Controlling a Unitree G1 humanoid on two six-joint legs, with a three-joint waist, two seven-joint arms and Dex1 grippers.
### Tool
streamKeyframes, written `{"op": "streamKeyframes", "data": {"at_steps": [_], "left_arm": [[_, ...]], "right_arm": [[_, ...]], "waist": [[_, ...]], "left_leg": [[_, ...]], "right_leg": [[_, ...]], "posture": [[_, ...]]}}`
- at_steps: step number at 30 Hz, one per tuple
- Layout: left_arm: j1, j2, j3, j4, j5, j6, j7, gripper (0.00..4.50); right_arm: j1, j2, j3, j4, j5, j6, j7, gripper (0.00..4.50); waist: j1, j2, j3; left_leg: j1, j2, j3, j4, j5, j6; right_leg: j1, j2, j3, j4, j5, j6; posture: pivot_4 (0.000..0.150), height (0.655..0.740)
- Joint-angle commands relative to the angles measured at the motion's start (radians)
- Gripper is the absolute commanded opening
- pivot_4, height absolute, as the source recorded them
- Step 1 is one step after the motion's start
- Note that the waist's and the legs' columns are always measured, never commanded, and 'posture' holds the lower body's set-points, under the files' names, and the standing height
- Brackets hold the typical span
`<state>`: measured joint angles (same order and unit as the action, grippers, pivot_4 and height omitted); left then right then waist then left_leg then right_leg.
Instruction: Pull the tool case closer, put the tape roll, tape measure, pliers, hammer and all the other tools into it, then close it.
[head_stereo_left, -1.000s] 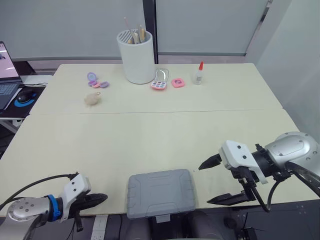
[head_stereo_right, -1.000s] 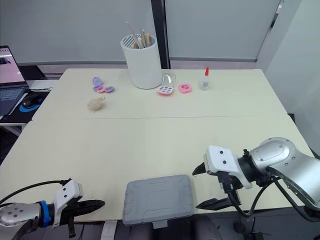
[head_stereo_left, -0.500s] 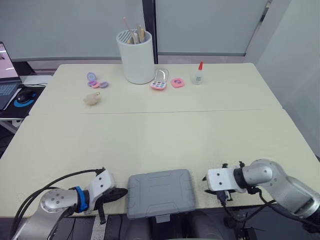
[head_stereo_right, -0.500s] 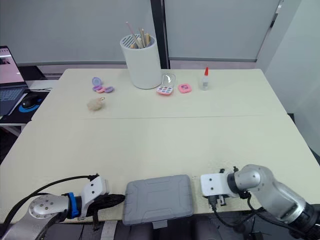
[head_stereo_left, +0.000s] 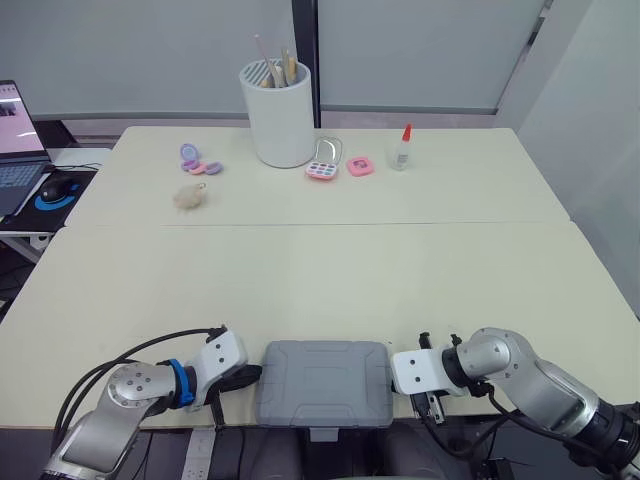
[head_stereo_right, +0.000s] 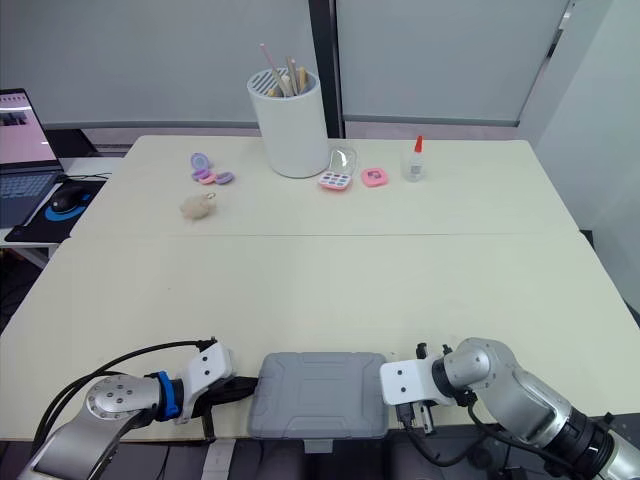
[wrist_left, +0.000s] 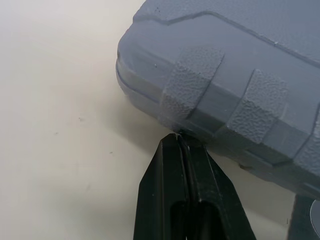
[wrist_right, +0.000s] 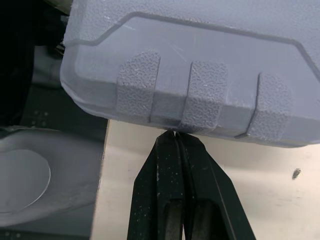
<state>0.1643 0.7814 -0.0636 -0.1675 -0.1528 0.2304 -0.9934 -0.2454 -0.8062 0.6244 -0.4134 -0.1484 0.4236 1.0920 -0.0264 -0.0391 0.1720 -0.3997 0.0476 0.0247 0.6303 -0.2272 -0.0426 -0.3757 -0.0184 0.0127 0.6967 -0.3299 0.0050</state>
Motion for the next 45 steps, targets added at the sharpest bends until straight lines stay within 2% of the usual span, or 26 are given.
{"op": "streamKeyframes", "data": {"at_steps": [1, 16, 35, 41, 45], "left_arm": [[-0.017, -0.021, -0.03, -0.022, -0.01, -0.039, -0.016, 0.0], [-0.021, -0.022, -0.036, 0.01, 0.003, -0.068, -0.022, 0.0], [-0.038, -0.023, -0.003, 0.058, 0.013, -0.109, -0.028, 0.0], [0.013, 0.079, 0.155, 0.082, -0.069, -0.149, -0.1, 0.0], [0.046, 0.167, 0.28, 0.068, -0.129, -0.109, -0.151, 0.0]], "right_arm": [[-0.005, 0.022, -0.02, -0.056, 0.005, -0.011, 0.001, 0.03], [-0.041, 0.063, -0.045, -0.005, -0.022, -0.008, -0.013, 0.03], [-0.027, 0.032, -0.068, -0.013, -0.019, -0.006, 0.007, 0.03], [0.008, -0.089, -0.252, -0.052, 0.087, -0.031, 0.054, 0.03], [0.011, -0.166, -0.464, -0.064, 0.264, -0.053, 0.132, 0.03]], "waist": [[0.0, 0.0, 0.0], [-0.001, 0.0, 0.0], [-0.001, 0.0, 0.0], [-0.001, 0.0, 0.0], [-0.002, 0.001, 0.001]], "left_leg": [[0.0, 0.0, 0.0, 0.0, 0.0, 0.0], [0.001, 0.0, 0.0, 0.0, 0.0, 0.0], [0.001, 0.0, -0.001, 0.001, 0.0, 0.0], [0.001, 0.0, -0.001, 0.001, 0.0, 0.0], [0.001, 0.001, -0.001, 0.001, 0.0, 0.0]], "right_leg": [[0.0, 0.0, 0.0, 0.0, 0.0, 0.0], [0.001, 0.0, 0.0, 0.001, 0.0, 0.0], [0.001, 0.0, -0.001, 0.001, 0.0, 0.0], [0.001, 0.0, -0.001, 0.001, 0.0, 0.0], [0.002, 0.0, -0.002, 0.001, 0.0, 0.0]], "posture": [[0.15, 0.7376], [0.15, 0.7376], [0.15, 0.7376], [0.15, 0.7376], [0.15, 0.7376]]}}
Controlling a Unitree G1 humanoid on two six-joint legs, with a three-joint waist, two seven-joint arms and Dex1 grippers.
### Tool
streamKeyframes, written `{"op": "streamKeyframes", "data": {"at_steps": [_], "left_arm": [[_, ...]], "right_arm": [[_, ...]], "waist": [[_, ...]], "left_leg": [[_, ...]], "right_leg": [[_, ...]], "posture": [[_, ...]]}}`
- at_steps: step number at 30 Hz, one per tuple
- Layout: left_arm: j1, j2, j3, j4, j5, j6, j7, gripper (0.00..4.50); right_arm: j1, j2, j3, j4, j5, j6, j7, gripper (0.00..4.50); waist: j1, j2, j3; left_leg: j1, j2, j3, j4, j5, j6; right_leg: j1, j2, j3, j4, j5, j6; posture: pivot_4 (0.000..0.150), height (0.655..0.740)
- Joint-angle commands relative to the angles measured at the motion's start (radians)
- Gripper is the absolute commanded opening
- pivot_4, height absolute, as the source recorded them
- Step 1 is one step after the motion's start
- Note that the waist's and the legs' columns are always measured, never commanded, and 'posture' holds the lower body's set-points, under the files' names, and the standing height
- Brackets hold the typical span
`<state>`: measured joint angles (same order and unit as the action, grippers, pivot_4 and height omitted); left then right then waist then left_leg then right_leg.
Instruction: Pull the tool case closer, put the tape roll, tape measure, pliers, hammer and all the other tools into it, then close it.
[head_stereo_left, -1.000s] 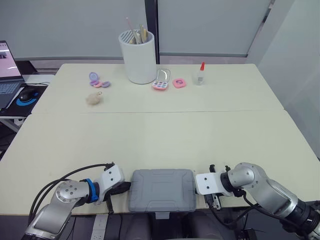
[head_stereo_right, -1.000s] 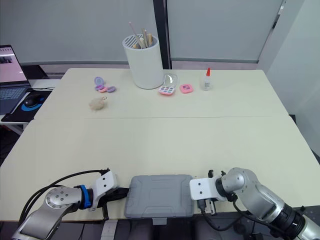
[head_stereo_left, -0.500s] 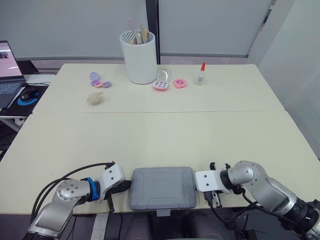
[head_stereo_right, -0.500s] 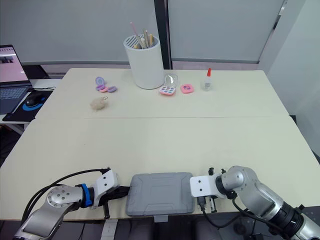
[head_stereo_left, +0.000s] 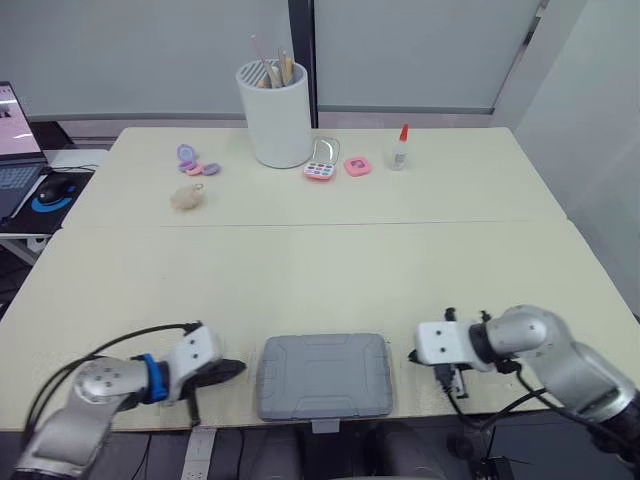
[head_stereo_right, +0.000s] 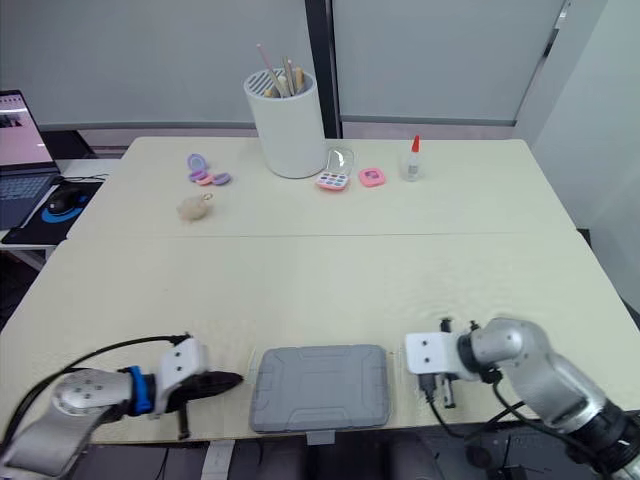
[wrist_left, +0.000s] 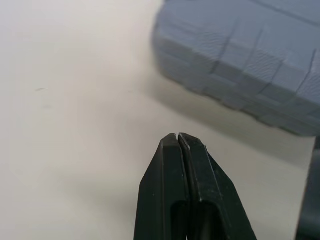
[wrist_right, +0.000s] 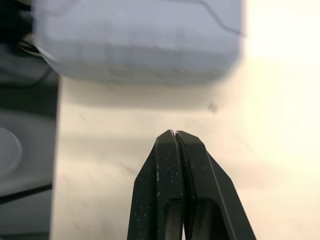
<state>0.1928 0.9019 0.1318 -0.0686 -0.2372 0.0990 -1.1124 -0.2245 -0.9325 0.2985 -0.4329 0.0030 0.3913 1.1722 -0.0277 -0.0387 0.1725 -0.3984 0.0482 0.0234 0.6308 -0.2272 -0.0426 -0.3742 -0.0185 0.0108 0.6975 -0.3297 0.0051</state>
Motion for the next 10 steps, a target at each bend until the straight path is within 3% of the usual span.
{"op": "streamKeyframes", "data": {"at_steps": [1, 6, 10], "left_arm": [[0.029, 0.072, 0.114, -0.052, -0.05, 0.057, -0.032, 0.0], [0.047, 0.134, 0.195, -0.098, -0.069, 0.104, -0.051, 0.0], [0.0, 0.091, 0.184, -0.049, -0.025, 0.059, 0.028, 0.0]], "right_arm": [[-0.016, -0.072, -0.186, -0.044, 0.156, 0.003, 0.085, 0.03], [-0.02, -0.205, -0.301, 0.002, 0.247, 0.005, 0.196, 0.03], [-0.004, -0.233, -0.296, 0.042, 0.222, -0.058, 0.194, 0.03]], "waist": [[-0.001, 0.0, 0.0], [-0.001, 0.0, 0.0], [-0.001, 0.0, 0.0]], "left_leg": [[0.0, 0.0, 0.0, 0.0, 0.0, 0.0], [0.0, -0.001, 0.0, 0.0, 0.0, 0.0], [0.0, 0.0, 0.001, 0.0, 0.0, 0.0]], "right_leg": [[0.0, 0.0, 0.0, 0.0, 0.0, 0.0], [0.0, -0.001, 0.0, -0.001, 0.0, 0.0], [0.0, -0.001, 0.0, -0.001, 0.0, 0.0]], "posture": [[0.15, 0.7376], [0.15, 0.7376], [0.15, 0.7376]]}}
